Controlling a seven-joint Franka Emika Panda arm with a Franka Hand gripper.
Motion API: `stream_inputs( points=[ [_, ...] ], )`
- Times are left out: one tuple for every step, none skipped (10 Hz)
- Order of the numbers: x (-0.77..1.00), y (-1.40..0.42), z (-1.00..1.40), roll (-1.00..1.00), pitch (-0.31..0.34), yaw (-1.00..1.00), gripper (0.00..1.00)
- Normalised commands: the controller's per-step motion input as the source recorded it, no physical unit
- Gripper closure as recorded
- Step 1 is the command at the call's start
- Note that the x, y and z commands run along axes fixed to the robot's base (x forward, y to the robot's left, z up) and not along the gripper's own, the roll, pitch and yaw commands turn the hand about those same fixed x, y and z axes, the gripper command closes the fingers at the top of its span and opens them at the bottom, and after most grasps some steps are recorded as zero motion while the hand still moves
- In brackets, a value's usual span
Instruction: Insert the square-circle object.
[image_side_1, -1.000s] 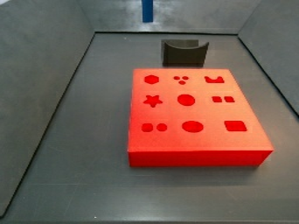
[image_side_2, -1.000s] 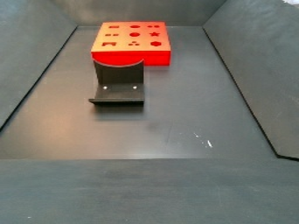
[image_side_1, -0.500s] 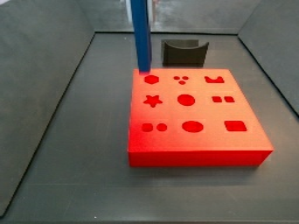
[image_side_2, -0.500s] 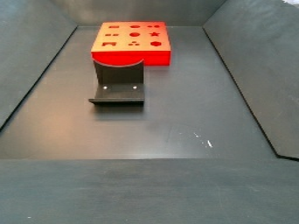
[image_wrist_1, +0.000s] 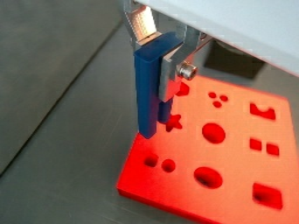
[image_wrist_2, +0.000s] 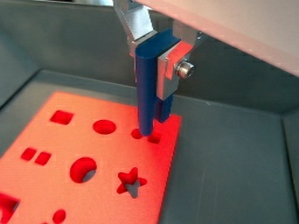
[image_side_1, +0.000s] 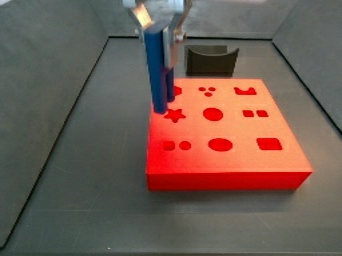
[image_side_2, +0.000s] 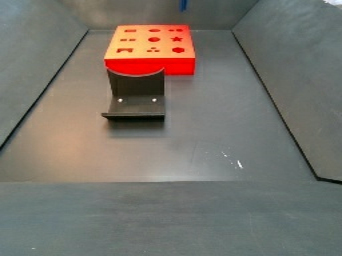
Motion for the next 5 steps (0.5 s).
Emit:
stream_inputs(
  points=[
    [0.0,0.0,-0.31,0.03,0.0,-1.0,1.0],
    [0.0,0.0,-0.25,0.08,0.0,-1.0,1.0],
    [-0.01,0.0,-0.16,0.12,0.0,-1.0,1.0],
    [0.0,-0.04,0.02,0.01,0.0,-1.0,1.0],
    [0.0,-0.05,0.03,0.0,0.0,-1.0,1.0]
  ],
)
